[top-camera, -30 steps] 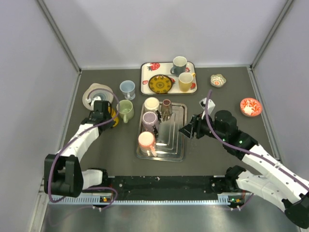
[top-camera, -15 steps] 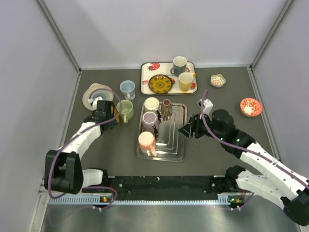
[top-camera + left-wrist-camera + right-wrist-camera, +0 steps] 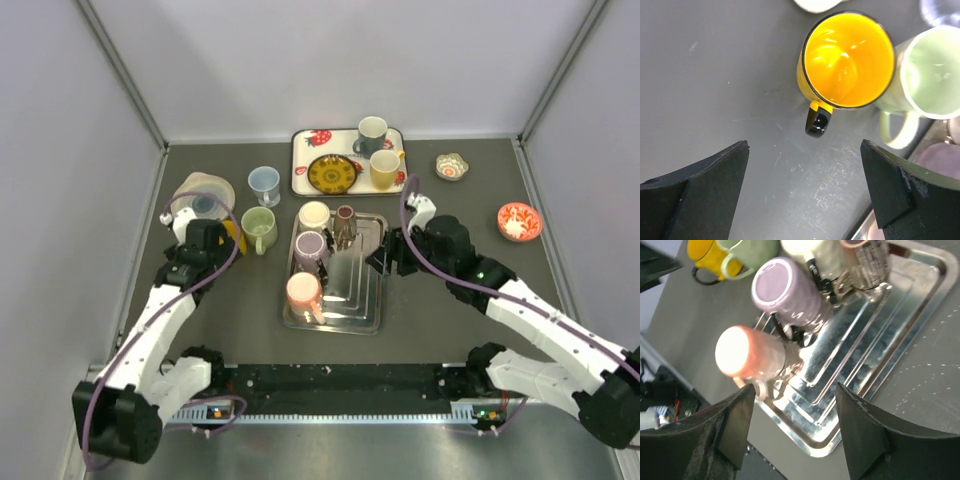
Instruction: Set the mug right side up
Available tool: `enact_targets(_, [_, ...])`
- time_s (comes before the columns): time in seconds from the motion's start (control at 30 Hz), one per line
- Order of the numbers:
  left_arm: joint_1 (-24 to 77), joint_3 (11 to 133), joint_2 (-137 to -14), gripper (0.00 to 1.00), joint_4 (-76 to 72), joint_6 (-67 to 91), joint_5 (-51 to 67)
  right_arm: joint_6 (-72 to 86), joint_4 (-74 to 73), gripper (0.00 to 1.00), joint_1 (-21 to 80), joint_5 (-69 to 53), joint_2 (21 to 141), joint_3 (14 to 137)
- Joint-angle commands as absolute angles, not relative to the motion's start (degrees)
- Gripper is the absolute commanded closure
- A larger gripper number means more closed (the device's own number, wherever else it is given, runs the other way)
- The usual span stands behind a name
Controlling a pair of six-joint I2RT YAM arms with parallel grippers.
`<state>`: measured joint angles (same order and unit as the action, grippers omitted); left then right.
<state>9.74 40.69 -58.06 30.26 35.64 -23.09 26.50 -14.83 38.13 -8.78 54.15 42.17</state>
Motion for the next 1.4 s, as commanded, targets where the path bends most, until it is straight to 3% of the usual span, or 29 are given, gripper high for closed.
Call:
enact_targets(0.0, [12.12, 43.67, -49.76, 0.01, 35.58, 35.86, -27.16, 26.01, -14.59, 0.29, 38.58, 1.20, 57.30, 47.10])
enact_targets(0.1, [13.97, 45.69, -46.59, 0.01, 37.09, 35.68, -25.41, 25.31, -14.94, 0.21, 38.76, 6.13, 60.99, 49.47])
enact_targets(0.27, [18.44, 45.36, -42.46, 0.01, 36.83, 36.83, -18.47, 24.52, -26.51, 0.18, 41.48, 9.66, 73.18, 60.19])
enact_targets(0.43, [21.36, 41.14, -37.36, 0.01, 33.41, 35.86, -11.88, 26.00, -25.31, 0.17, 46.58, 16.52, 79.27, 62.40])
enact_targets(0.9, [21.71, 35.42, -34.54, 0.06, 31.64, 38.94, -10.46, 42.79, -24.43, 0.38, 42.54, 17.93, 98.17, 74.52])
enact_targets(1.17, [21.71, 34.72, -34.45, 0.06, 30.85, 38.41, -10.11, 43.24, -25.22, 0.53, 42.10, 16.17, 105.64, 79.63])
enact_targets(1.37, [21.71, 33.75, -34.63, 0.06, 29.53, 38.32, -9.41, 42.80, -25.75, 0.54, 41.92, 16.44, 108.89, 82.44])
